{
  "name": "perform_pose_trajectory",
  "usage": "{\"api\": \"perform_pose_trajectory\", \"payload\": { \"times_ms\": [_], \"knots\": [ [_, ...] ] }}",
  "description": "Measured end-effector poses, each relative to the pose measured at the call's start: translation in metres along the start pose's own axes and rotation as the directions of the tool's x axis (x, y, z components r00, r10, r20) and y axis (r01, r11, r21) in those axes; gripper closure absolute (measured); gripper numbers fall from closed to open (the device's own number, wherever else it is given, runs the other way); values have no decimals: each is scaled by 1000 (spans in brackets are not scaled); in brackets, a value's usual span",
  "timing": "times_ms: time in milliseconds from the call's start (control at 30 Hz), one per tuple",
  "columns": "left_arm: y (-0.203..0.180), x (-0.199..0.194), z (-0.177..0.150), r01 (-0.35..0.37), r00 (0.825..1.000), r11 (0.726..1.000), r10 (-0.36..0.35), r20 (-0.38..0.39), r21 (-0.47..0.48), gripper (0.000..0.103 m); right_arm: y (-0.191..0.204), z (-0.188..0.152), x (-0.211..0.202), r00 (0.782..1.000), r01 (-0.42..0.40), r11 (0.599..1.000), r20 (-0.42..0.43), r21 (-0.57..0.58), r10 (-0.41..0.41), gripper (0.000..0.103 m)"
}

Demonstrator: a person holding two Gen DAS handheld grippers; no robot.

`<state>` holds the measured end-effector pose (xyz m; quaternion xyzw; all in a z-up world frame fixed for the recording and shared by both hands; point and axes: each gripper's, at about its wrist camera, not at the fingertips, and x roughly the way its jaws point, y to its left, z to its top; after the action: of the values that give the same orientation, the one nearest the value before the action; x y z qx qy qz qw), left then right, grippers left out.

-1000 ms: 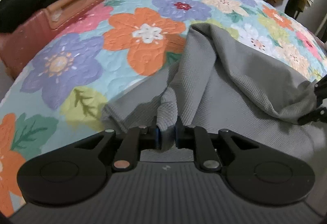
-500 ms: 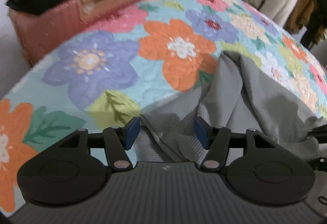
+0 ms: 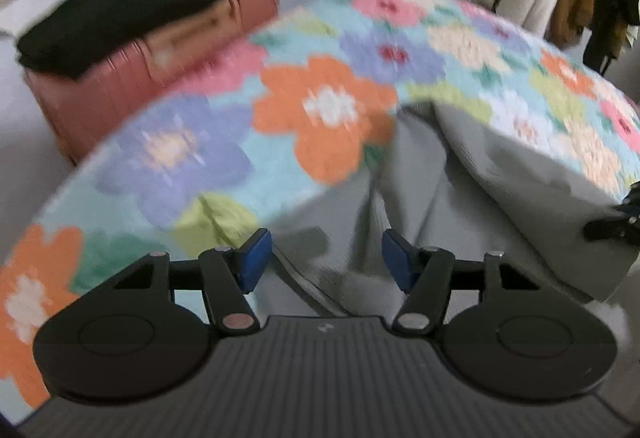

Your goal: Fold clothes

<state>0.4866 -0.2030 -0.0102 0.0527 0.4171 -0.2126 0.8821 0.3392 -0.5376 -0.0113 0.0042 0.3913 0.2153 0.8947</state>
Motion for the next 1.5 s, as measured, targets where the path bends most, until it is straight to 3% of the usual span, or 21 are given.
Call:
{"api": "perform_pose_trajectory", "payload": {
  "times_ms": [133,200,300,367,400,433,500,567,633,767,800,833,900,933,1000,1133,1300,1400,1433,1467,1500],
  "knots": [
    [-5,6,9,81,997,995,-81,-10,63,37,-12,12,-16,994,105,992,20,-68,-104,96],
    [-11,26,9,100,992,989,-92,-81,104,33,-21,17,-18,993,118,992,30,-54,-117,96],
    [-15,61,4,161,958,986,-144,-249,51,31,-26,18,-16,990,142,988,29,-56,-140,96],
    [-19,65,2,156,963,984,-133,-236,83,42,-24,18,-13,987,159,983,23,-88,-158,97],
    [-22,65,3,150,968,981,-121,-222,120,73,-24,19,-11,985,173,978,18,-114,-172,97],
    [-23,65,7,150,968,979,-116,-221,140,96,-26,21,-9,981,195,970,13,-143,-195,97],
    [-17,61,24,86,979,986,-57,-197,144,95,-35,29,-7,964,264,944,14,-201,-266,98],
    [-6,53,50,-30,995,986,45,-90,161,95,-50,42,-5,933,356,904,38,-237,-357,98],
    [6,46,78,-121,993,981,120,15,154,95,-67,60,1,886,463,849,97,-256,-454,98],
    [6,77,113,-187,982,965,184,37,182,88,-107,97,22,766,643,736,207,-213,-609,98],
    [2,91,114,-216,976,955,216,23,206,75,-119,104,34,748,664,724,189,-189,-636,98],
    [-3,109,112,-287,956,926,294,12,245,58,-130,109,45,732,681,711,157,-176,-663,97],
    [-6,129,104,-389,916,874,400,25,291,55,-153,114,62,705,708,696,80,-120,-704,93],
    [-4,133,100,-394,914,869,404,31,299,54,-164,114,66,705,709,701,46,-77,-708,92],
    [6,134,98,-359,930,895,368,18,265,53,-177,108,60,715,698,715,16,33,-699,83],
    [40,132,99,-240,971,968,241,-8,78,31,-206,93,43,742,652,709,-36,270,-669,73],
    [66,149,98,-139,990,985,136,-32,-98,28,-248,66,33,872,423,721,-30,549,-488,51],
    [61,158,97,-146,989,984,143,-29,-102,27,-249,59,44,895,373,732,-14,570,-445,45],
    [56,158,96,-151,989,985,150,-12,-80,35,-250,60,52,895,389,734,-38,557,-445,44],
    [51,153,95,-140,990,988,142,21,-63,51,-249,60,59,891,409,737,-61,538,-450,47],
    [46,149,94,-132,989,990,134,54,-46,96,-247,59,65,885,430,741,-78,516,-459,92]
  ]
}}
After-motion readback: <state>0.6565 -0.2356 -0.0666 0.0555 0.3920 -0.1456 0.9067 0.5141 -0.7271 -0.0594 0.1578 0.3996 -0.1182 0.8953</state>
